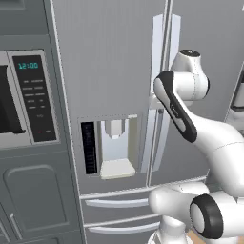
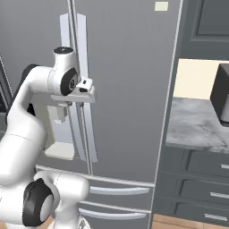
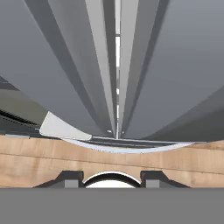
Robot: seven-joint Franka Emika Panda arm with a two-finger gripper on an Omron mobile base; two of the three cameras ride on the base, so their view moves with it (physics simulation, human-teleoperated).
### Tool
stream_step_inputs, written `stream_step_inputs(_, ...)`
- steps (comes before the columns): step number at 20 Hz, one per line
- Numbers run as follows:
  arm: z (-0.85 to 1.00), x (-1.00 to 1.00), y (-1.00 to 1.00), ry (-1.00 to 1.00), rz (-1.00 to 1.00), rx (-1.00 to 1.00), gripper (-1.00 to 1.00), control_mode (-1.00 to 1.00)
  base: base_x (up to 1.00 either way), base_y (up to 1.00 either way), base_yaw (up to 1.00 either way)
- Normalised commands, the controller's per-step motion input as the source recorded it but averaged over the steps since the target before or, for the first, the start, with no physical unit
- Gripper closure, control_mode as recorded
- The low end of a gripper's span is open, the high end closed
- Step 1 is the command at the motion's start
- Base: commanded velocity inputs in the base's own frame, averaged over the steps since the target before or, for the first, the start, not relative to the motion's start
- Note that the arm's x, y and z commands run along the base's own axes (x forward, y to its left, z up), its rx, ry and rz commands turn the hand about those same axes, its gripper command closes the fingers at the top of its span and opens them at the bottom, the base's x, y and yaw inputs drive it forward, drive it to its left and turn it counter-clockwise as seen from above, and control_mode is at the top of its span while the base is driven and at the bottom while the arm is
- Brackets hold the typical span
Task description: Open the fridge, grab two sodas, and place both sodas inside the bowl with ice on the dining counter.
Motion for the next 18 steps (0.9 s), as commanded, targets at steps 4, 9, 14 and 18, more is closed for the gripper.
stream_step_inputs(4, -0.04, -0.05, 0.0, -0.01, 0.0, 0.0, -1.0, 1.0, -0.28, 0.0, -0.02)
stream_step_inputs(9, 0.0, 0.0, 0.0, 0.0, 0.0, 0.0, -1.0, 1.0, -0.59, -0.05, -0.05)
stream_step_inputs(14, 0.0, 0.0, 0.0, 0.0, 0.0, 0.0, -1.0, 1.0, -0.13, -0.16, -0.02)
stream_step_inputs(18, 0.0, 0.0, -0.16, -0.06, 0.0, 0.0, -1.0, -1.0, 0.0, -0.11, 0.0)
